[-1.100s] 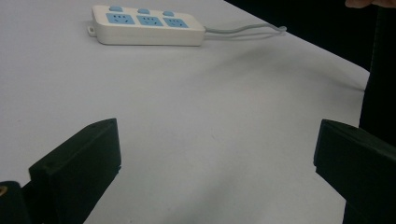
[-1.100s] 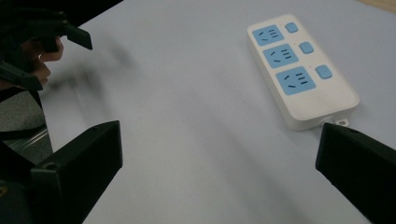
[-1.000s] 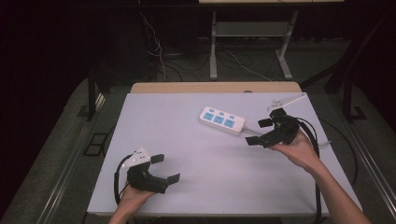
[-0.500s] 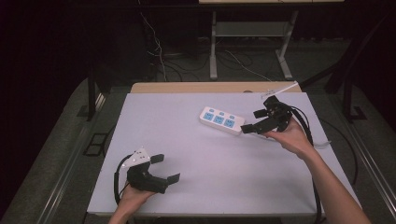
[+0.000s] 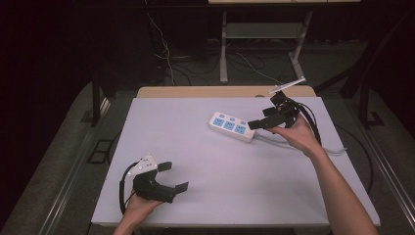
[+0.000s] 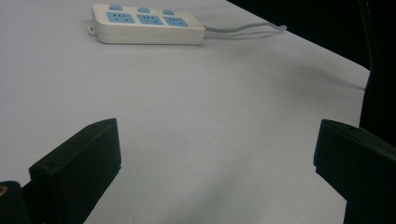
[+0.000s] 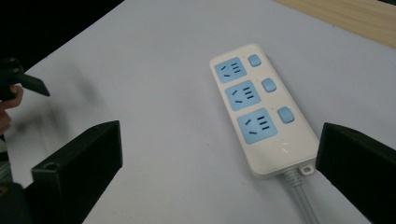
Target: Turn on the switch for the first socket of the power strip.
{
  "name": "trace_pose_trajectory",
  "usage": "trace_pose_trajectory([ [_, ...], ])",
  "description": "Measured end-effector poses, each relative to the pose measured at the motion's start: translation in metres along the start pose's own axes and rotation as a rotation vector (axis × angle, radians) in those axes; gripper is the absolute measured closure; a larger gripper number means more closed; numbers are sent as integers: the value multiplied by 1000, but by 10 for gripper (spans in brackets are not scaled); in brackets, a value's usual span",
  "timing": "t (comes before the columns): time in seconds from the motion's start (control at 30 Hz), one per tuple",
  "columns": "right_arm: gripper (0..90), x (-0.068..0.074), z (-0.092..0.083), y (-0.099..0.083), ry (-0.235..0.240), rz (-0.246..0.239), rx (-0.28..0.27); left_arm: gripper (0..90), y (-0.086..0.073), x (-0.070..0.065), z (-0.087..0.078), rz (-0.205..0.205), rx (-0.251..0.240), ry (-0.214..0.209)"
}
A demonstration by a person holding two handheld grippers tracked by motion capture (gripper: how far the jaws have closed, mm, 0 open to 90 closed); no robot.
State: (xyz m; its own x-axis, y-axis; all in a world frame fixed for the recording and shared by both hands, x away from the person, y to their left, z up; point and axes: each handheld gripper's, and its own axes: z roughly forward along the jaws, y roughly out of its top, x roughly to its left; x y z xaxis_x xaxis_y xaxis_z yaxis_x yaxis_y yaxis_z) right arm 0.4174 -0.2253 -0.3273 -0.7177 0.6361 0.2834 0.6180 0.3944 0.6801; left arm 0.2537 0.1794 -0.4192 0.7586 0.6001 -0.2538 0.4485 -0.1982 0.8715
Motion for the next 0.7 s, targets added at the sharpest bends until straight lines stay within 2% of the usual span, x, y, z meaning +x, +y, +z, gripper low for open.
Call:
trace_pose_trajectory([
  [0.1,2,-5,5,5,-18,24,-7,0,0,0,0,1,2,-2],
  [0.3,2,-11,16,8,-30,37,-17,0,0,0,-1,1,1,-2],
  [0.7,2,-25,40,7,-16,53,-45,0,0,1,0,1,4,-6],
])
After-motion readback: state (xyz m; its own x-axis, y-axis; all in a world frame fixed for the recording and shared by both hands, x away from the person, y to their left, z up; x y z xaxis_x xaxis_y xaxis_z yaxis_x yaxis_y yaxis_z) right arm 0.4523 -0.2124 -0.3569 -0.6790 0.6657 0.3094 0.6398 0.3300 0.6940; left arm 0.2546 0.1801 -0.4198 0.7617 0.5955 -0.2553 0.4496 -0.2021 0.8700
